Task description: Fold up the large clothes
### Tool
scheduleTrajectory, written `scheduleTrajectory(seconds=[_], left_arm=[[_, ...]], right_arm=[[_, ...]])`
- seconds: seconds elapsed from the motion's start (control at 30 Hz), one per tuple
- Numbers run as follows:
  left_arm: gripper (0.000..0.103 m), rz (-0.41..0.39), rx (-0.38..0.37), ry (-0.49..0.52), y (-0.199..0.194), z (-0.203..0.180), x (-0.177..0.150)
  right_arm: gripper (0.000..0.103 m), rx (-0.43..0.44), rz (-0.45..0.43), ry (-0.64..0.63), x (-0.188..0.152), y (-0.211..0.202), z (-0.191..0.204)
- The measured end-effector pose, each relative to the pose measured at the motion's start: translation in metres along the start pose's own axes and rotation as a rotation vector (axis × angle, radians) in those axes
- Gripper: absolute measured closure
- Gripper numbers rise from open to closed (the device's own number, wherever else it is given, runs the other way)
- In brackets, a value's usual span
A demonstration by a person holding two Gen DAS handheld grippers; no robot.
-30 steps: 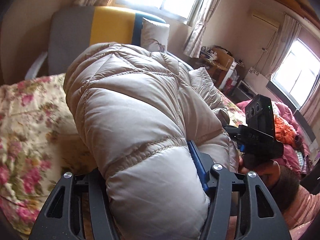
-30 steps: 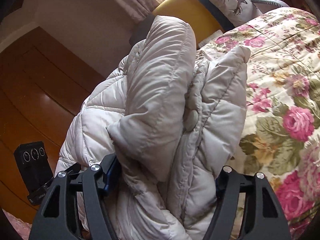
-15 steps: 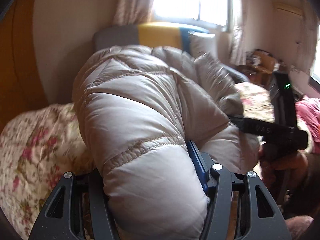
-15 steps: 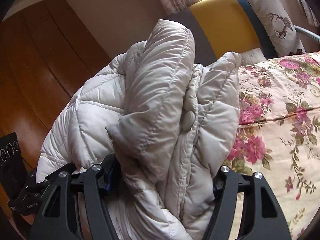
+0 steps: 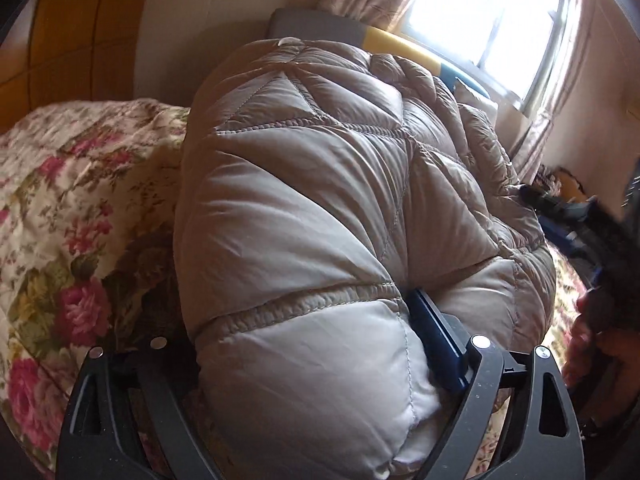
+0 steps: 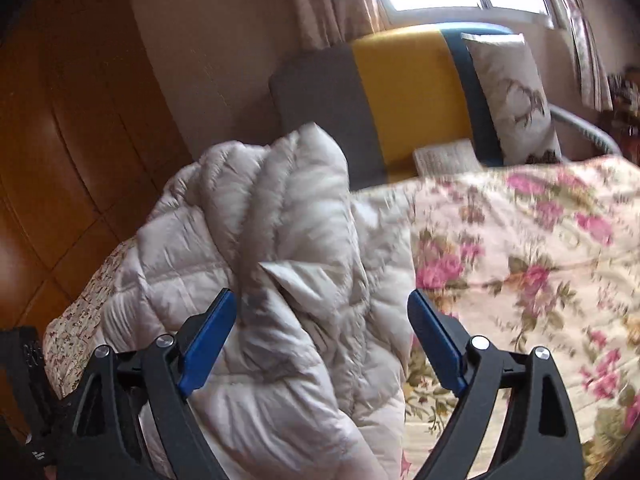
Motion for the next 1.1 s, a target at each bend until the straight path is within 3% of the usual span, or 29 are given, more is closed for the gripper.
scheduleTrajectory(seconds=[0.1,0.2,0.3,0.37,0.4,0.5,0.63,0.77,0.87,0.97,1.1], left_arm=[[0.014,-0.003,0.009,0.005,0.002,-0.003,0.003],[0.014,0.002,0.024,0.011,0.002,-0.007,0.003],[0.014,0.004,0.030,0.015,0.000,-0.008,0.002],[0.014,0.007,0.032,0.016,0.002,-0.005,0.002],[0.014,0.007,0.032,0.016,0.002,-0.005,0.002],[0.012,0.001,0.025,0.023,0.001,-0.006,0.001],[0.004,-0.026,-0.052,0.056,-0.005,-0.018,0.000],[0.004,-0.052,-0.120,0.118,-0.023,-0.033,-0.005],[0.004,-0.135,-0.109,0.133,-0.044,-0.038,0.011],[0.004,-0.225,-0.070,0.121,-0.057,-0.039,0.050],[0.004,-0.177,0.024,0.101,-0.033,-0.042,0.101]], right_arm=[[0.016,0.040,-0.011,-0.128,0.033,0.011,0.036],[0.018,0.061,0.053,-0.236,0.050,0.046,0.068],[0.021,0.049,0.114,-0.327,0.054,0.079,0.094],[0.022,0.039,0.145,-0.340,0.055,0.105,0.090],[0.022,0.027,0.152,-0.336,0.049,0.097,0.101],[0.023,-0.083,0.190,-0.299,0.035,0.109,0.072],[0.022,-0.188,0.209,-0.193,0.008,0.127,0.014],[0.020,-0.176,0.220,-0.036,-0.001,0.125,-0.028],[0.020,-0.191,0.220,-0.054,-0.001,0.118,-0.030],[0.019,-0.214,0.190,-0.102,-0.003,0.114,-0.020],[0.019,-0.222,0.175,-0.144,-0.006,0.116,-0.005]])
Point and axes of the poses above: each gripper's, at about its wrist camera, not at the fingertips, and y roughly the way its jaws point, z to its left, x to its top, the point moved 9 cm from there along y, roughly the way its jaws point, and after that the axes turned 6 degrees about x, right-handed, at the moved point
